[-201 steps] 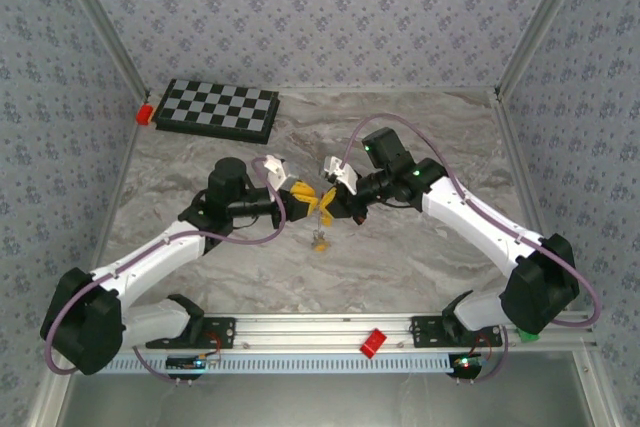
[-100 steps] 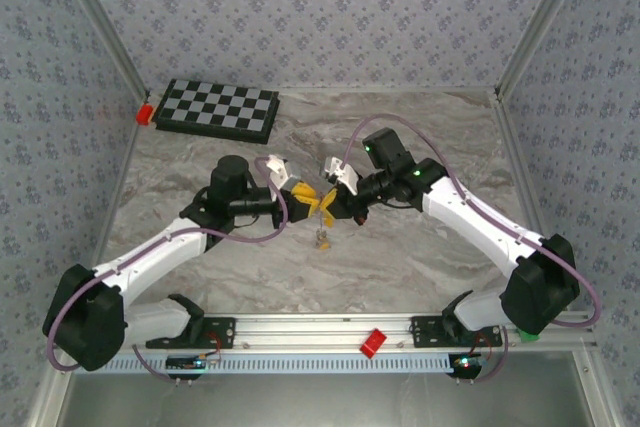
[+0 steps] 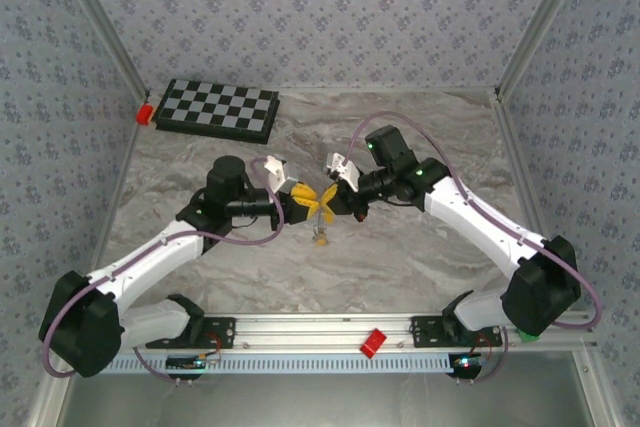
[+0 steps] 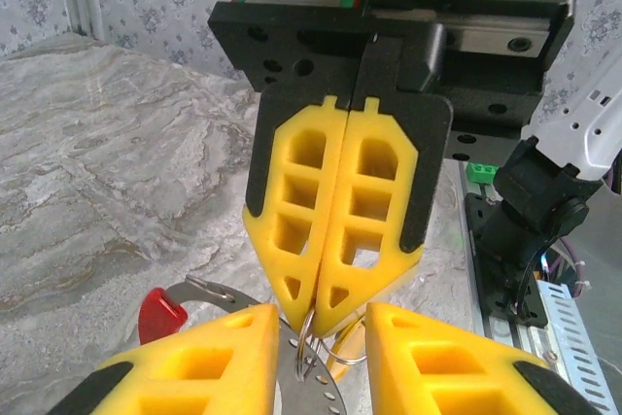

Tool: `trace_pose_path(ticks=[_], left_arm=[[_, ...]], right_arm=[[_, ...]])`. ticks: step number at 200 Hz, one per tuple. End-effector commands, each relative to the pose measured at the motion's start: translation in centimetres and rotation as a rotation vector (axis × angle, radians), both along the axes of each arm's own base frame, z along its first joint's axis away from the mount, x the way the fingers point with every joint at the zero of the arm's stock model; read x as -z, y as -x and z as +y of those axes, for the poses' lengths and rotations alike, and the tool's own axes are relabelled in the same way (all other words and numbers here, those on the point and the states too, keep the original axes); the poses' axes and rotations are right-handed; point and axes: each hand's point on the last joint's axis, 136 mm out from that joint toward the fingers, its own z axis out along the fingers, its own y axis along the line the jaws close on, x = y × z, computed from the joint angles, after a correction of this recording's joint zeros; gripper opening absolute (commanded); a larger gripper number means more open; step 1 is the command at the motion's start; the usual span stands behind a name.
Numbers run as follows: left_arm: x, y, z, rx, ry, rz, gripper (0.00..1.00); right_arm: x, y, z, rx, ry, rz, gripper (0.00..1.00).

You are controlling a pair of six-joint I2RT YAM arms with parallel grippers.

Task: Put the keys on the keyring

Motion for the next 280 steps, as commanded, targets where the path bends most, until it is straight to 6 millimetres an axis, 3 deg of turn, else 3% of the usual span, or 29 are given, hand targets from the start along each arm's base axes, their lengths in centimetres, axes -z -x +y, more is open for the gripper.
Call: trace_pose_path(ticks=[1, 43, 87, 105, 131, 186, 198, 211, 231, 280], left_arm=[[-0.1, 0.1, -0.4, 0.028, 0.002, -0.004, 0.29], [0.3, -0.5, -0.6, 0.015, -0.011, 0.004, 0.29], [-0.2, 0.4, -0.9, 0.058, 0.009, -0.005, 0.28], [-0.4, 0.6, -1.0, 0.069, 0.017, -0.012, 0.22], [-0.3, 0.6, -1.1, 0.068, 0.014, -0.012, 0.00], [-0.9, 0.5, -0.9, 0.049, 0.036, -0.033, 0.00], [-1.2, 0.4, -0.8, 0.037, 0.050, -0.041, 0.00], [-1.6, 0.3, -0.7, 0.020, 0.069, -0.053, 0.00], [-2.4, 0.1, -0.5, -0.009, 0.106, -0.073, 0.00], [-5.0, -0.1, -0.2, -0.065, 0.227, -0.132, 0.00]], right_arm=[[-1.5, 0.6, 0.0, -0.018, -0.049, -0.020, 0.00], [-1.8, 1.2, 0.2, -0.040, -0.060, -0.021, 0.00], [-1.6, 1.4, 0.4, -0.051, -0.060, -0.011, 0.00], [-1.5, 1.6, 0.6, -0.060, -0.059, -0.008, 0.00], [-1.5, 1.8, 0.6, -0.063, -0.057, -0.010, 0.00], [-1.9, 1.4, 0.0, -0.031, -0.079, -0.022, 0.00], [-2.0, 1.1, -0.2, -0.004, -0.087, -0.027, 0.16], [-2.5, 0.6, -0.5, 0.025, -0.112, -0.035, 0.18], [-3.3, -0.7, -1.5, 0.113, -0.170, -0.045, 0.31], [-6.4, -3.0, -4.1, 0.282, -0.425, -0.042, 0.36]])
